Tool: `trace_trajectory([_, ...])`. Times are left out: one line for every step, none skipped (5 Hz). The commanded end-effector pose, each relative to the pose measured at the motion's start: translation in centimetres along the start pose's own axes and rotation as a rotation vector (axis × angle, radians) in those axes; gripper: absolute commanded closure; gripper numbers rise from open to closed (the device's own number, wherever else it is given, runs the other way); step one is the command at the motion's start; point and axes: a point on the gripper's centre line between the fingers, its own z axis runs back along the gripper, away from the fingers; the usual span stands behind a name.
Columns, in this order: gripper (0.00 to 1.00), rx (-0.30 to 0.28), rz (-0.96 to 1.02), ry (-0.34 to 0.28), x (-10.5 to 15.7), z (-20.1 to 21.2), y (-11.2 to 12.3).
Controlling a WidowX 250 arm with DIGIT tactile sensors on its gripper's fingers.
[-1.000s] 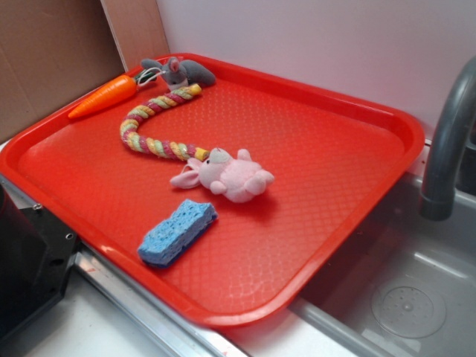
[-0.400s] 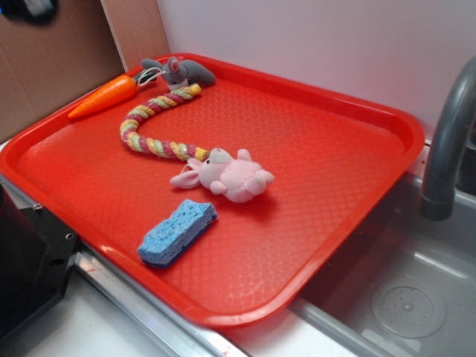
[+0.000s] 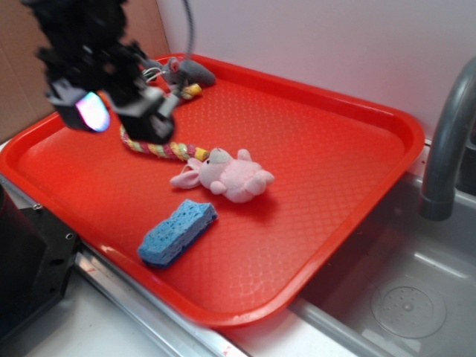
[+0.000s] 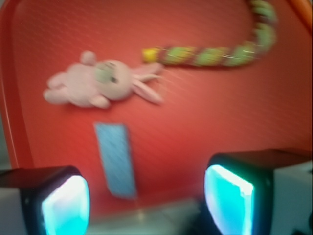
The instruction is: Grab the blue sponge.
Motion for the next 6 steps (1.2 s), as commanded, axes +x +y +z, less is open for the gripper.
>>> trace_trajectory([0.0, 0.038, -0.125, 0.0, -0.4, -5.0, -1.7])
trace_trajectory([0.0, 0.03, -0.113, 0.051, -2.2, -5.9, -1.1])
trace_trajectory([1.0, 0.023, -0.09, 0.079, -3.8, -6.3, -0.8])
trace_trajectory([1.0, 0.026, -0.116, 0.08, -4.2, -7.0, -0.6])
trace_trajectory([1.0, 0.038, -0.133, 0.068, -3.6, -6.7, -0.2])
trace_trajectory([1.0, 0.041, -0.171, 0.068, -2.9, -5.3, 0.3])
